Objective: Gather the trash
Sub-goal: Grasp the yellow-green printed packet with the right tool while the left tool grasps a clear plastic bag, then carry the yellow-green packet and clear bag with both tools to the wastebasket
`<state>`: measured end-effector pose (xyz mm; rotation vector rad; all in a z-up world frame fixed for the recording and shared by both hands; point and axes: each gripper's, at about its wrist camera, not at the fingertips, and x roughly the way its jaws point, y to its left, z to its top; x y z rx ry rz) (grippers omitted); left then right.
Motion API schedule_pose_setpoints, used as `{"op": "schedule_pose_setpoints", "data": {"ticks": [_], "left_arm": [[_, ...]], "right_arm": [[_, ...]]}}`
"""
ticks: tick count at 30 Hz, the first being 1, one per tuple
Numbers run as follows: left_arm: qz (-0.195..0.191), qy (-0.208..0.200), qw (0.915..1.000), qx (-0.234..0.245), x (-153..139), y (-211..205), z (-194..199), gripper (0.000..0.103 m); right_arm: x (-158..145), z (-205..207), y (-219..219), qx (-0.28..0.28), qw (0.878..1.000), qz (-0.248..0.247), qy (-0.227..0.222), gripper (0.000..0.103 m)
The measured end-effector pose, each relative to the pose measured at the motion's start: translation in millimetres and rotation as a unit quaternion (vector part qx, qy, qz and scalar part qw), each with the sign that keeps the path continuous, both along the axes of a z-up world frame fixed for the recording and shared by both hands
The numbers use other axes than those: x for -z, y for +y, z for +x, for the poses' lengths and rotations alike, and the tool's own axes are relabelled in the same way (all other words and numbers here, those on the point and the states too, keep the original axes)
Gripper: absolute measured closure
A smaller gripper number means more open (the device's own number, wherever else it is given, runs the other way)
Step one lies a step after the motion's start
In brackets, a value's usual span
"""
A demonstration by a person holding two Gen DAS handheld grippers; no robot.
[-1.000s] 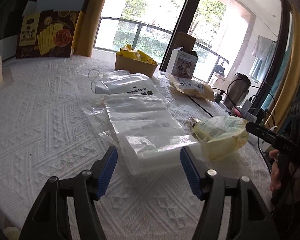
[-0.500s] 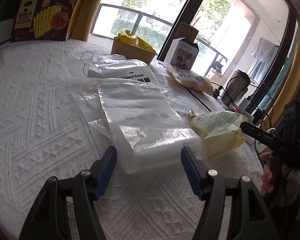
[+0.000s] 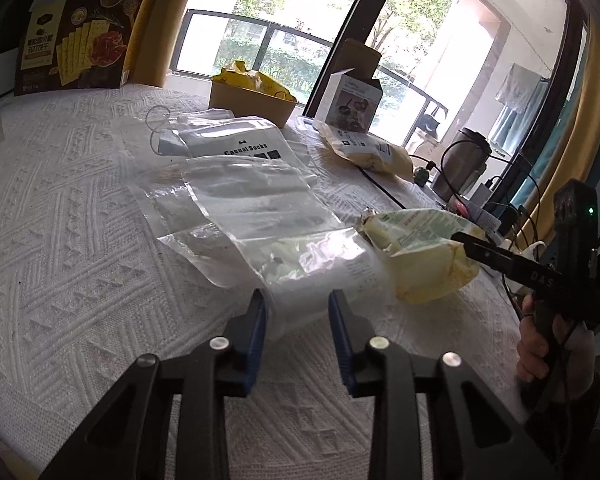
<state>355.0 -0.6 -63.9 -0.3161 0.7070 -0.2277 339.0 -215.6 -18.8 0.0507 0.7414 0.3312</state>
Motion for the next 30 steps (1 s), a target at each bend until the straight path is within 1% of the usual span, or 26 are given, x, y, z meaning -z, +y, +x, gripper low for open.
{"op": "schedule_pose_setpoints", "data": {"ticks": [2,3,4,5,10,11,12,14,17,20,25,30], "left_arm": [[-0.004,-0.009,1.0000,0.000,-4,0,-3,0.075],[-0.006,-0.012,0.9999,0.001,-6,0,-3,0.074],[-0.006,-0.016,0.9999,0.002,-8,-1,-2,0.074],[-0.006,-0.021,0.9998,0.001,-9,-2,-1,0.074],[-0.001,-0.019,0.9998,0.005,-8,-5,11,0.075],[0.002,-0.023,0.9997,0.007,-8,-7,12,0.075],[0.006,-0.025,0.9996,0.012,-9,-9,12,0.084],[0.009,-0.026,0.9994,0.021,-8,-12,13,0.093],[0.012,-0.032,0.9990,0.027,-10,-17,9,0.100],[0.022,-0.045,0.9984,0.027,-17,-20,1,0.102],[0.037,-0.070,0.9966,0.022,-36,-22,-19,0.103],[0.068,-0.107,0.9918,0.018,-59,-24,-48,0.103]], "right_arm": [[0,-1,1,-0.003,1.000,0.000,-0.001,0.061],[0,-1,1,-0.005,1.000,0.001,-0.001,0.064],[0,-1,1,-0.007,1.000,0.001,-0.001,0.073],[0,-1,3,-0.010,1.000,0.001,0.000,0.078],[0,-2,5,-0.022,1.000,0.003,0.001,0.088],[0,-2,5,-0.023,1.000,0.004,-0.001,0.089],[0,-2,5,-0.025,1.000,0.004,-0.002,0.089],[-1,-4,6,-0.031,0.999,0.008,-0.005,0.092],[-3,-8,10,-0.041,0.999,0.004,-0.017,0.095],[-9,-17,12,-0.044,0.998,-0.003,-0.040,0.098],[-15,-35,13,-0.047,0.997,-0.009,-0.058,0.099],[-31,-58,13,-0.044,0.995,-0.017,-0.084,0.099]]}}
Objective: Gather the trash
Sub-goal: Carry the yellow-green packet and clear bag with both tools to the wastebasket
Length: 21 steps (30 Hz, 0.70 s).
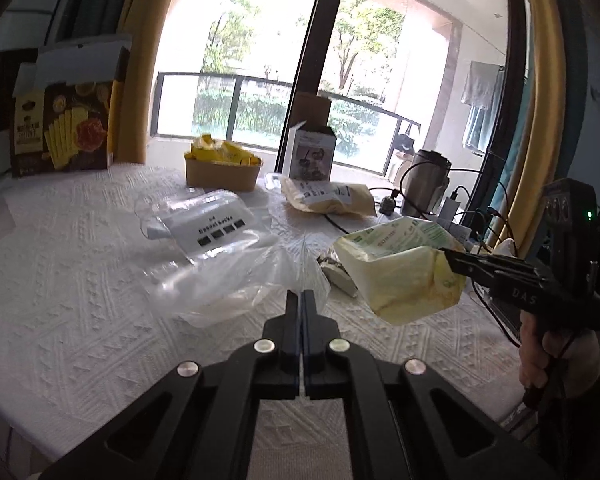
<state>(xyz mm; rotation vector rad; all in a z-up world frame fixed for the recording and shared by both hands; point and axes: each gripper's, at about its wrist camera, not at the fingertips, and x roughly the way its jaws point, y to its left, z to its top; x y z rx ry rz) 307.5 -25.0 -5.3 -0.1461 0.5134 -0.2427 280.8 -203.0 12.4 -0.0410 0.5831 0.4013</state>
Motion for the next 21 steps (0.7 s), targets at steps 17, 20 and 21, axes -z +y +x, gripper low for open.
{"op": "schedule_pose_setpoints", "data": {"ticks": [17,20,21], "left_arm": [[0.047,-0.066,0.9955,-0.050,-39,23,-101,0.103],[0.052,-0.071,0.9943,-0.061,-40,31,-118,0.103],[0.053,-0.071,0.9941,-0.063,-40,33,-122,0.103]], "right_arm": [[-41,-84,27,-0.022,0.998,-0.005,-0.055,0.099],[-44,-95,35,-0.029,0.998,-0.005,-0.061,0.099],[-44,-100,39,-0.032,0.997,-0.006,-0.063,0.099]]}}
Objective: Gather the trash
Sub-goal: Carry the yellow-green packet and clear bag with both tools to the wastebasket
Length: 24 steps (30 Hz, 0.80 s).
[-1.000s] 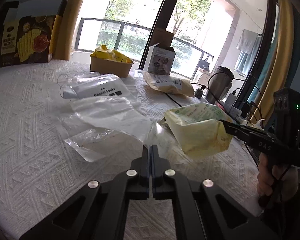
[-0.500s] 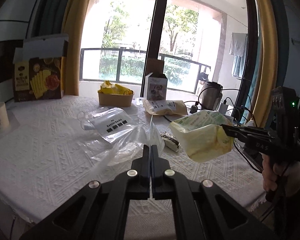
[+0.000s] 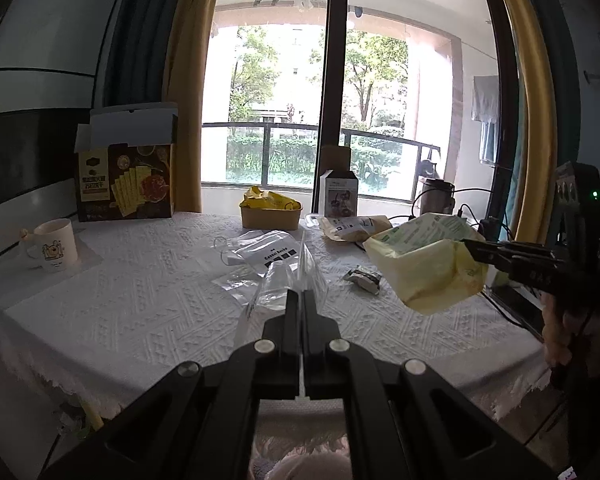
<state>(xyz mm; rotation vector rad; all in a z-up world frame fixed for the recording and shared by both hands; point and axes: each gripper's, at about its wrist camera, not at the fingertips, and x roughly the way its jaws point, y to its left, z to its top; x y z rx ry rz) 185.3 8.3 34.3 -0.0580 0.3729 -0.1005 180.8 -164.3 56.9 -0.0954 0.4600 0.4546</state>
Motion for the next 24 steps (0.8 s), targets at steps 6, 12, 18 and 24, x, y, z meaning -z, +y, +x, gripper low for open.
{"op": "schedule_pose_setpoints", "data": {"ticks": [6,12,18,24], "left_arm": [[0.001,-0.003,0.9998,-0.020,2,20,-30,0.103],[0.004,-0.003,0.9992,-0.041,7,38,-58,0.103],[0.003,0.006,0.9981,-0.061,15,56,-82,0.103],[-0.003,0.018,0.9965,-0.082,28,77,-103,0.103]], "right_arm": [[-1,-22,20,-0.015,1.000,-0.002,-0.005,0.099],[-2,-37,36,-0.031,0.999,-0.005,-0.009,0.099],[-1,-49,57,-0.049,0.999,-0.008,-0.011,0.099],[2,-57,76,-0.064,0.998,-0.011,-0.009,0.099]]}}
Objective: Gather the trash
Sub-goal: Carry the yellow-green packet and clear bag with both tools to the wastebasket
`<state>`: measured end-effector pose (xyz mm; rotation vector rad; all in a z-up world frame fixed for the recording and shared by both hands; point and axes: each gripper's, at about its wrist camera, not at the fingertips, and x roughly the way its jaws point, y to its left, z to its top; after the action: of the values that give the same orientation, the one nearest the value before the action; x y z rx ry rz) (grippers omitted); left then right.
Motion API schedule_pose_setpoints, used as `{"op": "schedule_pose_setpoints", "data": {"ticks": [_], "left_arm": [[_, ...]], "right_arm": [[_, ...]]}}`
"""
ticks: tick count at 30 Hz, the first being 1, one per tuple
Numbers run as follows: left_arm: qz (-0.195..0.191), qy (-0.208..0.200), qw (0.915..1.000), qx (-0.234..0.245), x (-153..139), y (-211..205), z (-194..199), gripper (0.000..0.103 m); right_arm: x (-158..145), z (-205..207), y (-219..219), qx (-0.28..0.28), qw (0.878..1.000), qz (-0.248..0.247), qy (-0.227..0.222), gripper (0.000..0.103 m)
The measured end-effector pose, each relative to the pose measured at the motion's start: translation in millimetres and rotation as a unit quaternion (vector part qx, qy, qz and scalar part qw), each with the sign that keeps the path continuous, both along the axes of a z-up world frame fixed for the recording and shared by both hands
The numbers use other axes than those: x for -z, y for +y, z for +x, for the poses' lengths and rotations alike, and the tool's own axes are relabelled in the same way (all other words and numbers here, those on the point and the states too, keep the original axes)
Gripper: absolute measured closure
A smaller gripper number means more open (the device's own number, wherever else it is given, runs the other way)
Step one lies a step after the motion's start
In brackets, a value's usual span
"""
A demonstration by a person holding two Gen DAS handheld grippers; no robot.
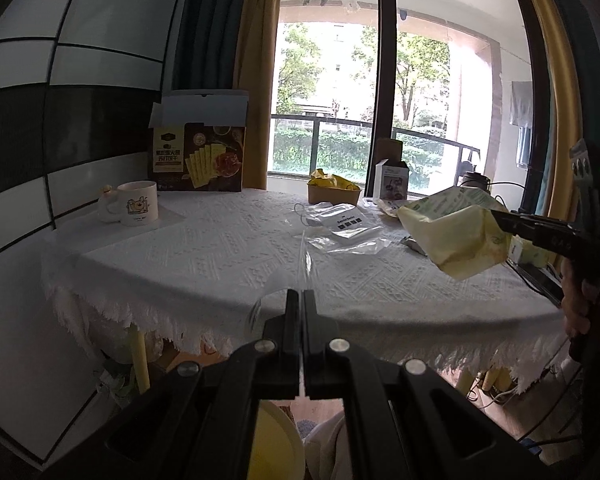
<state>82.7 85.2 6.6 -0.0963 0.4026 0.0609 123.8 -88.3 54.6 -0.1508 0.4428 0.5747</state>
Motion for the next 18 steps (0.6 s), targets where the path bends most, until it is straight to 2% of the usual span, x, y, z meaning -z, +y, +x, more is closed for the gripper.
{"op": "schedule_pose_setpoints", "data": {"ticks": [18], "left_arm": [[-0.036,0.042,0.9974,-0.045,36,45,-39,0.103]], "right_arm": [[17,-12,59,-0.046,0.999,-0.015,0.017,0.099]]}}
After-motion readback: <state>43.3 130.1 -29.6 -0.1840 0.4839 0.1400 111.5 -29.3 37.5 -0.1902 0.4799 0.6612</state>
